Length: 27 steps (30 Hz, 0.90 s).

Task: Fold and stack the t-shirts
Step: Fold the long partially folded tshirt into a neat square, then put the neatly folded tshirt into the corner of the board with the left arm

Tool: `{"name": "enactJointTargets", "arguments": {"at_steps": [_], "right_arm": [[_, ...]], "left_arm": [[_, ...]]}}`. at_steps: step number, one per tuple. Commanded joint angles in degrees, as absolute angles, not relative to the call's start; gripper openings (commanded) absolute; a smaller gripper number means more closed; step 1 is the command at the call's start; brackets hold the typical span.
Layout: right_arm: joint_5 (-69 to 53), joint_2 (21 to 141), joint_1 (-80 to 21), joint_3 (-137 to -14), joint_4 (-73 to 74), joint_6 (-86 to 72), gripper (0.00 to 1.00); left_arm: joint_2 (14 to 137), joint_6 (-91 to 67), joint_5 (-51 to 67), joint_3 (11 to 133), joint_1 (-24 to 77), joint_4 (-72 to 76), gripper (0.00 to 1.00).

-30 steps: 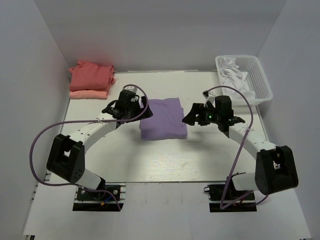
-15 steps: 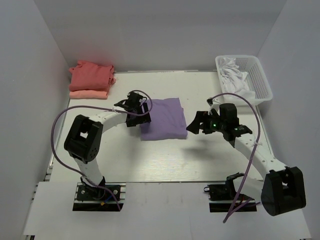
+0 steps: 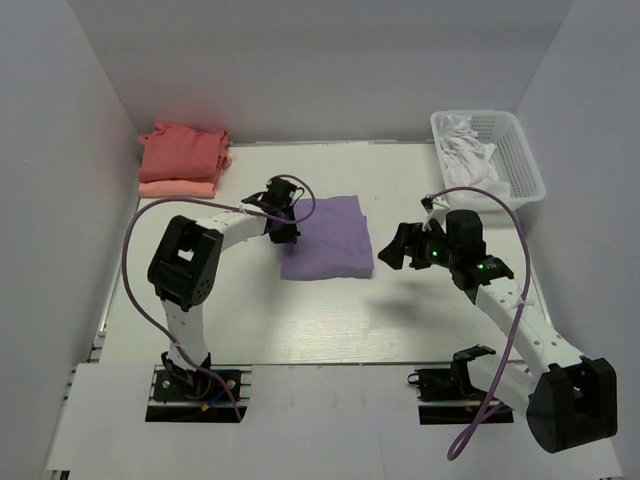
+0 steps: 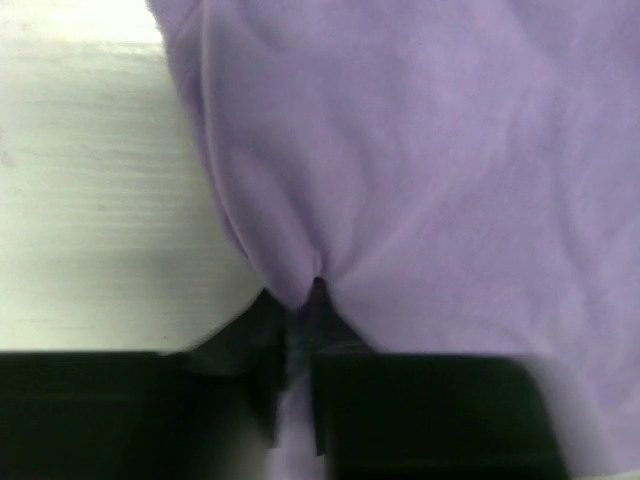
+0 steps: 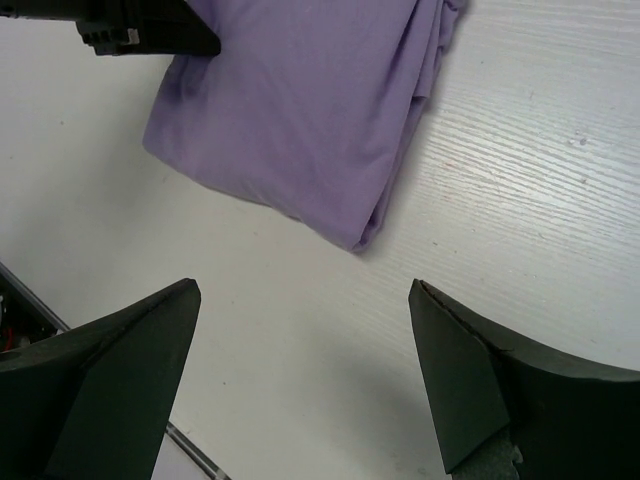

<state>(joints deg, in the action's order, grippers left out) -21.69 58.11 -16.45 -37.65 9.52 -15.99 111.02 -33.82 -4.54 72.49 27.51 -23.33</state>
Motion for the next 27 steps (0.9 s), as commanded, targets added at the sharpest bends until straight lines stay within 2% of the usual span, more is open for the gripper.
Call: {"name": "enactJointTargets", "arguments": {"at_steps": [1,2,6,15,20,27], "right_arm": [[-19.87,56.87,-16.26,-37.79,9.41,-14.85,0.91],[-19.78,57.04,-16.26,-37.62,9.40,-14.94,0.91],[-18.81,56.95,-16.26,-37.27,9.14,-14.94,0.91],[-16.44,56.95,-16.08,-37.26,9.23,-14.85,0.91],[-14.77,57.74,-16.08,-37.44,9.23,-14.59,0.91],[-12.57,59.41,-16.17,-38.76,10.10,-14.41,0.91]], "left_arm": [[113.12,-33.13,-1.68,69.79,28.04,-25.31,0.03],[111.90,-32.26,-1.06,69.79,28.04,-23.75,0.00],[107.85,-26.82,0.18,69.08,28.04,-20.66,0.00],[100.11,-10.50,-12.12,76.72,26.63,-23.12,0.00],[98.79,-3.70,-21.79,77.77,26.11,-20.83,0.00],[100.89,7.11,-21.97,87.88,22.07,-19.95,0.00]]}}
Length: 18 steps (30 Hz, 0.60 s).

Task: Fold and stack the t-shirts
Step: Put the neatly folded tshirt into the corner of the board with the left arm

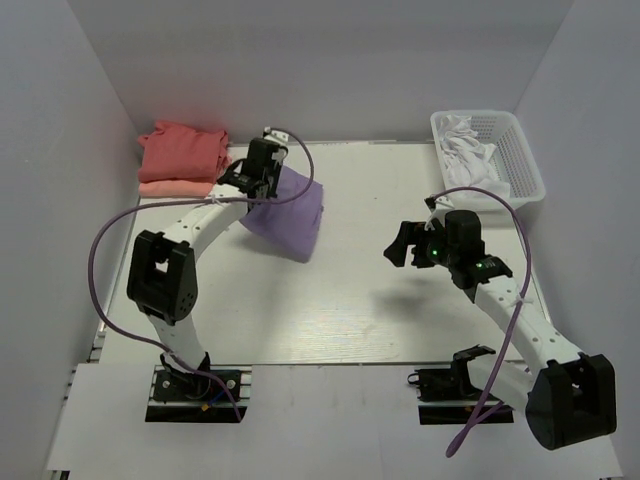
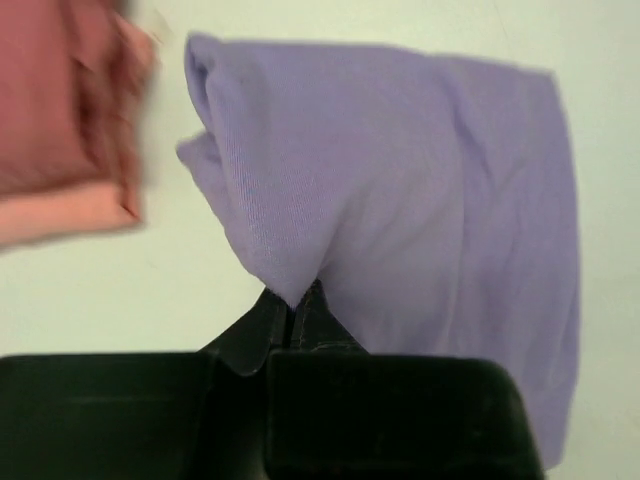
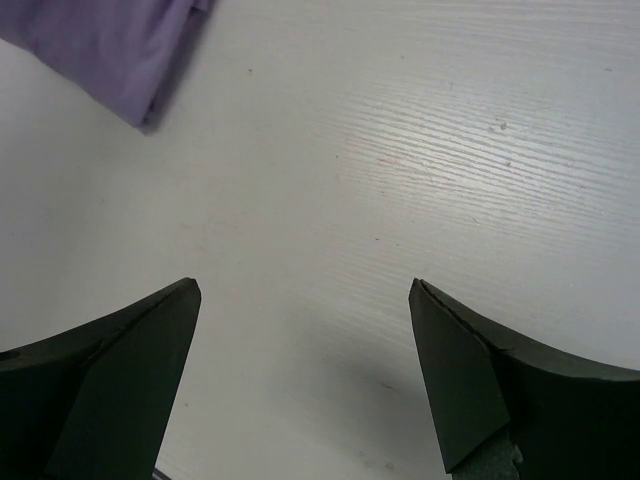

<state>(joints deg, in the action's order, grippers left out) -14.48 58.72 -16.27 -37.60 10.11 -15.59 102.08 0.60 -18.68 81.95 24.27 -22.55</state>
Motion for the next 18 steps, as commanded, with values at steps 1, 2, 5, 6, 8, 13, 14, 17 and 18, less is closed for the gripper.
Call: {"name": "enactJointTargets", "arguments": {"at_steps": [1,2,5,6,8,13,14,17,18], "right_arm": [[-12.22,59.33,-16.08,-38.93,10.11,-14.24,0.91],[-11.43,59.59,-16.08,-39.11,10.37,-14.33,0.91],[-10.38,60.90,-16.00,-39.81,10.46,-14.33,0.91],[-10.28,61.52,-16.08,-39.99,10.46,-14.50,0.91],[-9.67,62.75,-16.00,-41.04,10.81,-14.67,0.91],[-8.97,66.70,-16.08,-43.15,11.16,-15.55,0.91],[-8.88,67.32,-16.08,-43.33,10.81,-15.90,0.91],[-8.88,71.09,-16.08,-45.34,9.58,-17.14,0.91],[-9.14,72.67,-16.08,-45.87,9.58,-17.31,0.91]], "left_arm": [[101.42,9.12,-21.97,89.11,21.45,-19.95,0.00],[101.95,10.18,-21.97,90.25,20.84,-19.95,0.00],[103.62,14.23,-21.97,95.43,18.46,-19.96,0.00],[104.41,15.20,-21.97,96.23,17.24,-19.95,0.00],[105.81,17.66,-21.36,99.12,15.74,-19.43,0.00],[111.52,22.06,-19.25,107.65,10.74,-19.42,0.00],[114.67,23.28,-19.25,111.32,10.20,-18.90,0.00],[120.56,23.82,-17.50,123.94,8.36,-21.08,0.00],[124.76,24.51,-16.88,127.75,8.35,-23.44,0.00]]}}
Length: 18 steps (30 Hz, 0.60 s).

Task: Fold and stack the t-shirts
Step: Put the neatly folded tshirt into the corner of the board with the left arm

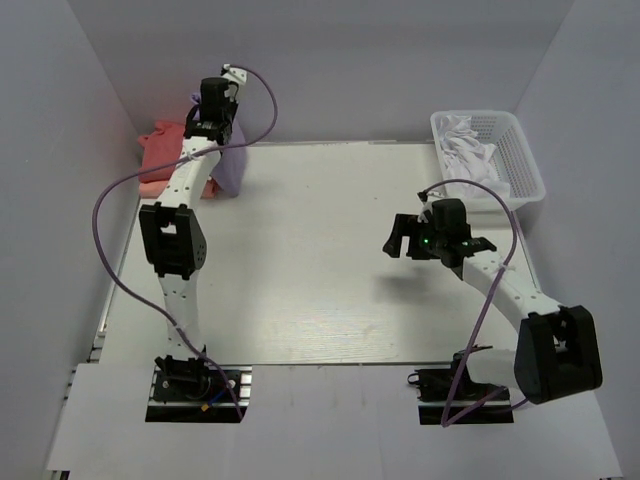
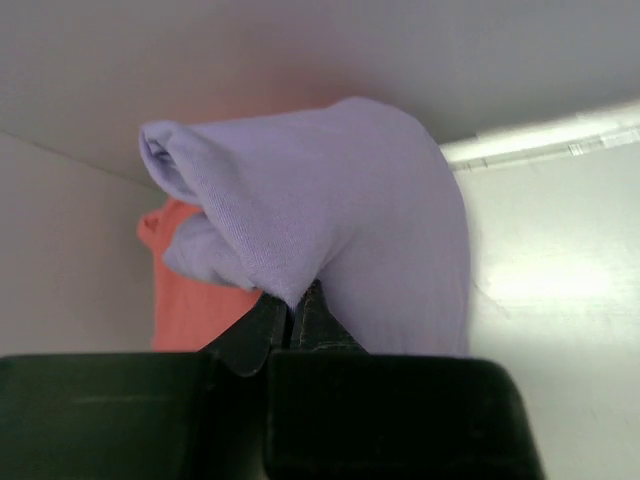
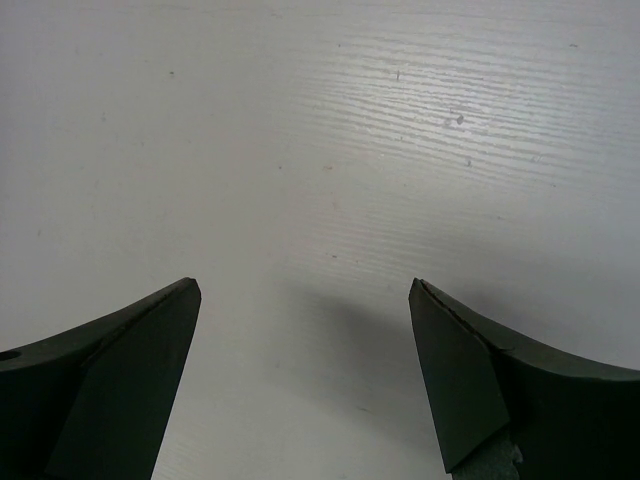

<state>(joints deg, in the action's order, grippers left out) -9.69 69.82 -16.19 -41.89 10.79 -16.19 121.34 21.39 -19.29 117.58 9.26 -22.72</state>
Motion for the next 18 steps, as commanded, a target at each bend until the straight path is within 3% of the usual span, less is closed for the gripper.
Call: {"name": "enactJointTargets", "arguments": {"at_steps": [1,3,18], "right_arm": [[-9.40,74.34,-16.08,-46.31,9.49,-17.75,0.91],[-10.54,76.54,-16.43,-47.46,8.53,-18.02,0.91],[-20.21,90.61,-16.26,-53.96,4.75,-19.60,0.91]], "left_arm": [[126.46,24.52,-16.88,131.10,7.65,-23.99,0.00],[128.40,26.01,-16.35,137.10,7.12,-23.12,0.00],[126.39,22.68,-14.68,140.27,1.06,-15.56,0.00]]}}
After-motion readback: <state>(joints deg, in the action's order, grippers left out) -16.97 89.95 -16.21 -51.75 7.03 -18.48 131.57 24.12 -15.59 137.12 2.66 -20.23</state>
